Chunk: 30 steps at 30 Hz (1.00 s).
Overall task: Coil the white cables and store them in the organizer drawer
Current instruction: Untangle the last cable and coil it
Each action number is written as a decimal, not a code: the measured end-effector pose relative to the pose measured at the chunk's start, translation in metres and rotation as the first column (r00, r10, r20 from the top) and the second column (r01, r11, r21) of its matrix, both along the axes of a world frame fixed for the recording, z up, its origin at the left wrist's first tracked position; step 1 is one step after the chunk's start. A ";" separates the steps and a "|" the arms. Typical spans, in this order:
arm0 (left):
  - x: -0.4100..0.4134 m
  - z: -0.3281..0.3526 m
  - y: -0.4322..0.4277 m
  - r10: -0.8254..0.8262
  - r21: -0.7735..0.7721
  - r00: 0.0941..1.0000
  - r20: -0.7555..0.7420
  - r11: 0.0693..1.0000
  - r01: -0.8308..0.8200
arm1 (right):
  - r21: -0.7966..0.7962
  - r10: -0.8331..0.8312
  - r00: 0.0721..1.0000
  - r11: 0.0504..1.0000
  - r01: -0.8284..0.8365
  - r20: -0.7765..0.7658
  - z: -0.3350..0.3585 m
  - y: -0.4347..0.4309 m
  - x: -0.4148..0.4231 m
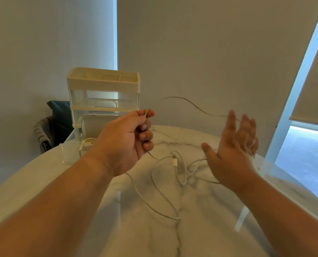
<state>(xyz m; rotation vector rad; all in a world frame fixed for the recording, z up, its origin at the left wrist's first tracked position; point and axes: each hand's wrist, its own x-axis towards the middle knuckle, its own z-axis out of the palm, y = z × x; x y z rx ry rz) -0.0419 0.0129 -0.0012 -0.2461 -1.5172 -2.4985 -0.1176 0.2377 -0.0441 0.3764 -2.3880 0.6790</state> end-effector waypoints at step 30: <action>0.014 -0.010 0.025 -0.197 -0.391 0.960 0.201 0.882 0.263 | -0.943 0.864 0.500 0.211 -0.256 0.058 0.009 -0.033 0.044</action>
